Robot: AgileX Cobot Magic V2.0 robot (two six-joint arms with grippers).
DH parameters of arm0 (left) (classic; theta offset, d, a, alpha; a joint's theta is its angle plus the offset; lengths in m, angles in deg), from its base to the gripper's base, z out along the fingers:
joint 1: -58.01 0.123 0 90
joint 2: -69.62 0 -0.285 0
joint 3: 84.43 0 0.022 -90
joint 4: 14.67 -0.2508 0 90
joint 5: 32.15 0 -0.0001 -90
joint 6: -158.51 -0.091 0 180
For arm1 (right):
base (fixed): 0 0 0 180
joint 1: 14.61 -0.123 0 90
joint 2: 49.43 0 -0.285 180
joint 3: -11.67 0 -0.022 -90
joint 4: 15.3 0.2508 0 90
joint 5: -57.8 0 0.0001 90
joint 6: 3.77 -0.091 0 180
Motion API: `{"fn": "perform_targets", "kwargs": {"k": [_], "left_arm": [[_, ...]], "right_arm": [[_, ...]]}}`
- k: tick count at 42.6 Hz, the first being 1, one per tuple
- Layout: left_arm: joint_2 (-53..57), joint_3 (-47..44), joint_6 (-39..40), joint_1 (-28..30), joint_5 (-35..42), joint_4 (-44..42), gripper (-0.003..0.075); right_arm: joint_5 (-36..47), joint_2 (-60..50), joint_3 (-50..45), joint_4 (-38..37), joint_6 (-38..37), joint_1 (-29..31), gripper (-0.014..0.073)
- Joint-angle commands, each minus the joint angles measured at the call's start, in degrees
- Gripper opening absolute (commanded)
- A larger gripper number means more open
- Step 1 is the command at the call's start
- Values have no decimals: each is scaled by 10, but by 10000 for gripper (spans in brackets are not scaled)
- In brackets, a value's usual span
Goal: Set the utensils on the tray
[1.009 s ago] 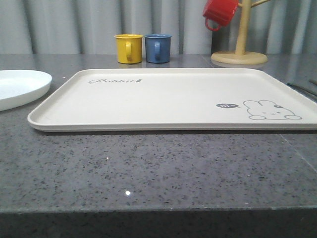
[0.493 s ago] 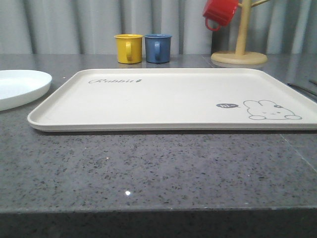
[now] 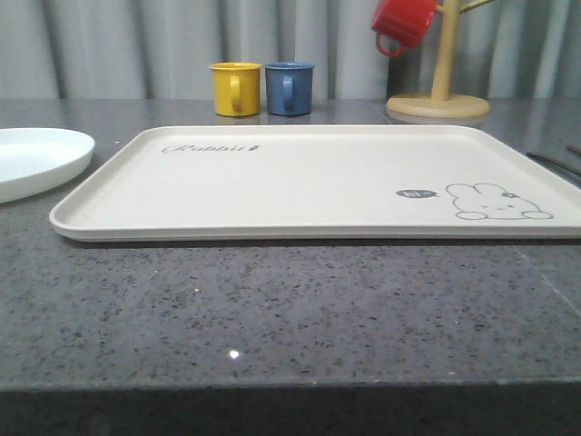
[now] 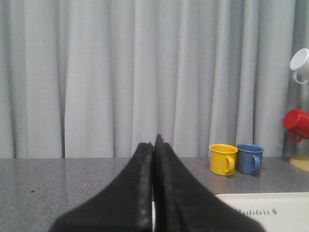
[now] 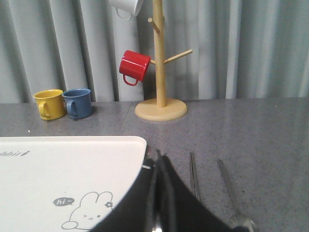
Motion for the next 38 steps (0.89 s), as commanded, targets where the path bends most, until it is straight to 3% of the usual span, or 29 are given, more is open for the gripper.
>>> {"fn": "perform_targets", "kwargs": {"k": [1,11,32,35,38], "left_arm": [[-46,77,4,1,-38,-1,-20],[-182,191,4,1,-167,-1,-20],[-315,190,4,1,-201,-1,-17],[-327,190,4,1,-205,-1,27],[-339,190,4,1,-212,-1,144]], "right_arm": [[-14,55,73,-8,-2,2,-68],[-129,194,178,-8,-2,2,-68],[-150,351,178,-8,-2,2,-62],[-154,360,178,-9,8,2,-8],[-158,366,178,-9,14,2,125]]}}
